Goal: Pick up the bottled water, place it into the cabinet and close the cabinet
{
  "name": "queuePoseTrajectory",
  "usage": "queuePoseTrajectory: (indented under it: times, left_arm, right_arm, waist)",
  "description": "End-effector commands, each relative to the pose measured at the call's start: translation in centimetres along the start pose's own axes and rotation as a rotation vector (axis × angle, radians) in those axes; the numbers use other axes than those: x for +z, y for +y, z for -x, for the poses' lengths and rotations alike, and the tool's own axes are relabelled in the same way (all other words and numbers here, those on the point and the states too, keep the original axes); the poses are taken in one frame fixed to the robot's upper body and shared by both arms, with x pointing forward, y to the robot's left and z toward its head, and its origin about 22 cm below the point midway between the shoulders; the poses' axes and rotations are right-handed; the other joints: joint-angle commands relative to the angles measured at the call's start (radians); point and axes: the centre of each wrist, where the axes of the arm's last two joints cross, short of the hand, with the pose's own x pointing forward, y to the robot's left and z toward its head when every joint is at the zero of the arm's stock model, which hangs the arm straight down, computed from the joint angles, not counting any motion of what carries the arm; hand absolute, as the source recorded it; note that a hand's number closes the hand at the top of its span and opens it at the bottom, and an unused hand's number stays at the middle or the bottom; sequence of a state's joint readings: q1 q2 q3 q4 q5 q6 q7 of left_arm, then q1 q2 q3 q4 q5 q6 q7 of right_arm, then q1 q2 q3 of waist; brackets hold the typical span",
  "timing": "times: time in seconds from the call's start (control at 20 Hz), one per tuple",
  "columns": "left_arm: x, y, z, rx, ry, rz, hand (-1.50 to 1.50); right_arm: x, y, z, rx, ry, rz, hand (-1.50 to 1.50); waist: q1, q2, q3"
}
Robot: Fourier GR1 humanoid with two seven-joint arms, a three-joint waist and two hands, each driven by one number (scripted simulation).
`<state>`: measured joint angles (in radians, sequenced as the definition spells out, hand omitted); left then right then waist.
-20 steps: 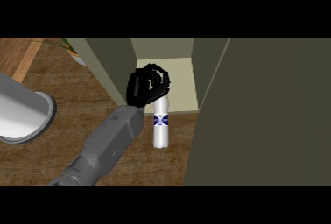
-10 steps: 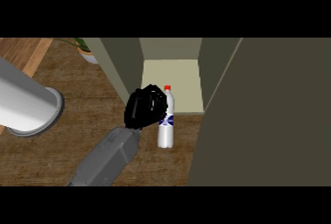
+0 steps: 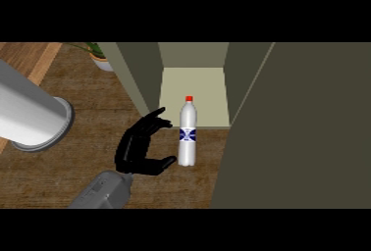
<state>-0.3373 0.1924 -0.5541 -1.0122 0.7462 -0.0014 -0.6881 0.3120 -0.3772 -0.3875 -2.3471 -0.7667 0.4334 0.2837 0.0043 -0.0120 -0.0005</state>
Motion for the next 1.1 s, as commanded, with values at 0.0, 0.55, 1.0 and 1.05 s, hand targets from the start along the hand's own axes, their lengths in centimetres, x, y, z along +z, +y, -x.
queuePoseTrajectory:
  times: [0.0, 0.55, 1.0, 1.05]
  left_arm:
    - [3.3, 2.2, -1.6, 0.018, 0.015, 0.036, -1.5]
    - [8.4, 6.8, -8.9, -0.094, -0.049, -0.05, -1.5]
    - [12.8, 9.9, -13.1, -0.232, -0.059, -0.041, -1.5]
    - [12.7, 10.1, -14.2, -0.234, -0.058, -0.023, -1.5]
  right_arm:
    - [0.1, 4.0, -4.1, 0.185, -0.058, -0.104, 1.5]
    - [-1.5, 8.0, -3.0, -0.042, -0.033, -0.255, 1.5]
    - [-4.3, 11.1, -2.3, -0.123, -0.037, -0.378, 1.5]
    - [-4.8, 11.4, -1.8, -0.127, -0.018, -0.405, 1.5]
  waist:
    - [0.011, -0.003, -0.001]
    - [0.014, 0.0, -0.002]
    - [0.02, -0.009, -0.005]
    - [0.028, -0.014, -0.006]
